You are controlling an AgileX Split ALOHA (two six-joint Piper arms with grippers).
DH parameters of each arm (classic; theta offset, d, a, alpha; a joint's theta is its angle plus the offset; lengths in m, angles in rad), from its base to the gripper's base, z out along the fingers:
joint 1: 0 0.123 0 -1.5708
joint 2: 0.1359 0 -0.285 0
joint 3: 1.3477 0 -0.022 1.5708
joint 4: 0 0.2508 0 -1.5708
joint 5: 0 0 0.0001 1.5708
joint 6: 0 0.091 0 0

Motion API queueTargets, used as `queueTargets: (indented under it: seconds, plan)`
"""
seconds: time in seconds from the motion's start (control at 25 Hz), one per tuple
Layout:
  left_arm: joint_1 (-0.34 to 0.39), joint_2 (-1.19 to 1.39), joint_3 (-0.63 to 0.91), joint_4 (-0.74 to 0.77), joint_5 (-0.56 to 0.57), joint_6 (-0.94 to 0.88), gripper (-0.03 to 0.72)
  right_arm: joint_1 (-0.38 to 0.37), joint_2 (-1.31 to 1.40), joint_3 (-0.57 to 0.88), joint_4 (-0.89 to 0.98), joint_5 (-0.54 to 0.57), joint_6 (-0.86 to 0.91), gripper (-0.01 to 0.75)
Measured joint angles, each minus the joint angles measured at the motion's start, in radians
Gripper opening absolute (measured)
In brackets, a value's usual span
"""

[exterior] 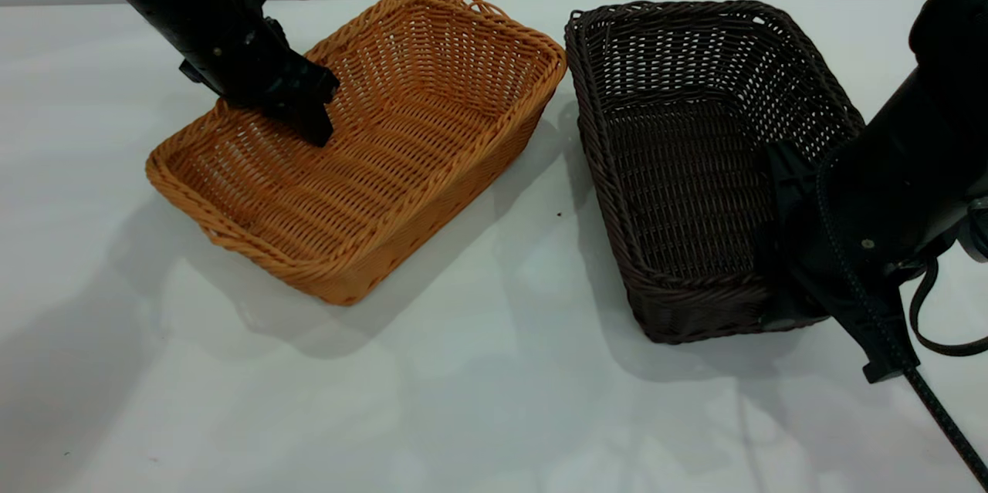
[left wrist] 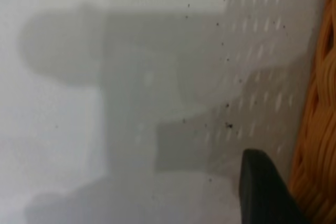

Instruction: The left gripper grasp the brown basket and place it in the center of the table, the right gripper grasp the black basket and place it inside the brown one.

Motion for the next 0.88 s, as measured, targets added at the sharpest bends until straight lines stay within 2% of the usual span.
queueTargets:
  seconds: [0.2, 0.32, 0.44, 0.56, 0.72, 0.88]
  plan:
    - [0.000, 0.000, -0.001, -0.002, 0.004, -0.009, 0.216, -0.008, -0.029, 0.000, 0.001, -0.023, 0.000, 0.085]
    - [0.000, 0.000, -0.002, -0.004, 0.005, -0.011, 0.213, -0.039, -0.091, 0.000, -0.009, -0.060, -0.037, 0.083]
    - [0.000, 0.000, -0.002, -0.004, 0.007, -0.011, 0.213, -0.102, -0.171, 0.002, -0.044, -0.074, -0.119, 0.082]
    - [0.000, 0.000, -0.002, -0.004, 0.004, -0.010, 0.213, -0.203, -0.262, 0.002, -0.124, -0.068, -0.231, 0.082]
    - [-0.010, 0.000, -0.002, -0.004, -0.015, 0.046, 0.213, -0.378, -0.370, 0.002, -0.237, 0.069, -0.398, 0.082]
    - [-0.063, 0.000, -0.002, -0.002, -0.046, 0.294, 0.213, -0.549, -0.439, 0.003, -0.352, 0.348, -0.515, 0.082]
